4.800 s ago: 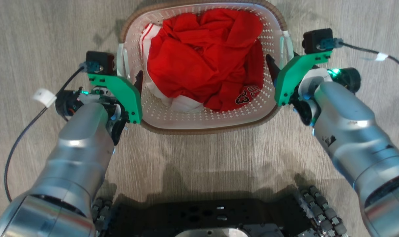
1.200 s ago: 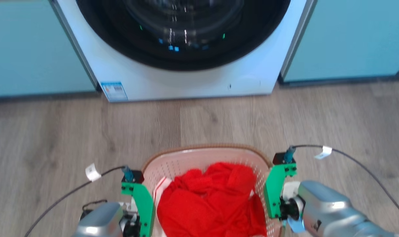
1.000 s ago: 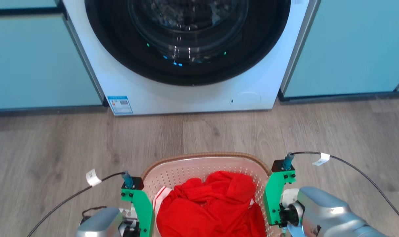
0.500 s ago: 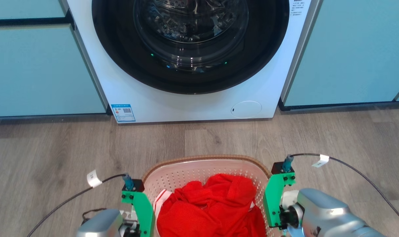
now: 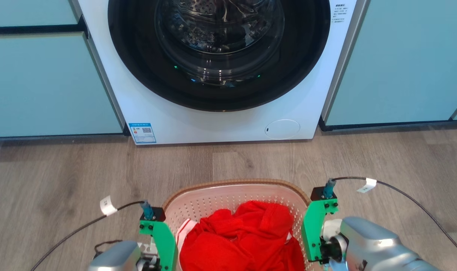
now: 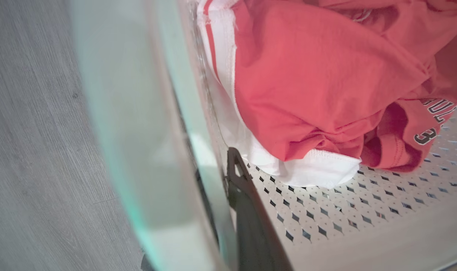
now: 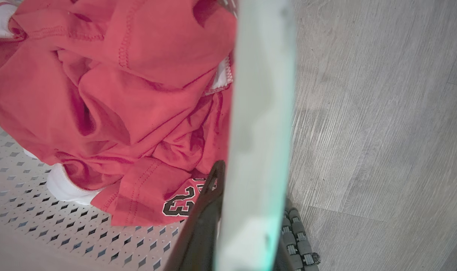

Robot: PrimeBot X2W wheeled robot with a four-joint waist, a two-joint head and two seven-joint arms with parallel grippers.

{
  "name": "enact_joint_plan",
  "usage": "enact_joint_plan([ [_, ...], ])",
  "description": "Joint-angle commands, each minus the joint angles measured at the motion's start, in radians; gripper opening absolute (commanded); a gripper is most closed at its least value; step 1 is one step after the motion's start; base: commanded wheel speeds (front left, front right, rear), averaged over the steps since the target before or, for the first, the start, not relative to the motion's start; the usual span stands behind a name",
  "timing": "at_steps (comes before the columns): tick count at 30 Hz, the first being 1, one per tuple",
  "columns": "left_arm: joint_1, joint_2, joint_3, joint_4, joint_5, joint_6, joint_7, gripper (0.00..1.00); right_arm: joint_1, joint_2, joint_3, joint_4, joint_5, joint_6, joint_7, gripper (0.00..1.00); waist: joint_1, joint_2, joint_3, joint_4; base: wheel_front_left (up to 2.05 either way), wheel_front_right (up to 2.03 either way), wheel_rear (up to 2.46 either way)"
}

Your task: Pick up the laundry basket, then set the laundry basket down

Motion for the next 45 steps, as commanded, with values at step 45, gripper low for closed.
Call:
enact_joint_plan([
  [45,-0.086,0.000,-0.046,-0.030,-0.067,-0.009,-0.004,0.00,-0.028,0.028,0.032,-0.022,0.063,0.007,-0.016,0.00,0.0001,0.0000,-0.001,0.004,0.00,0.00,0.00],
])
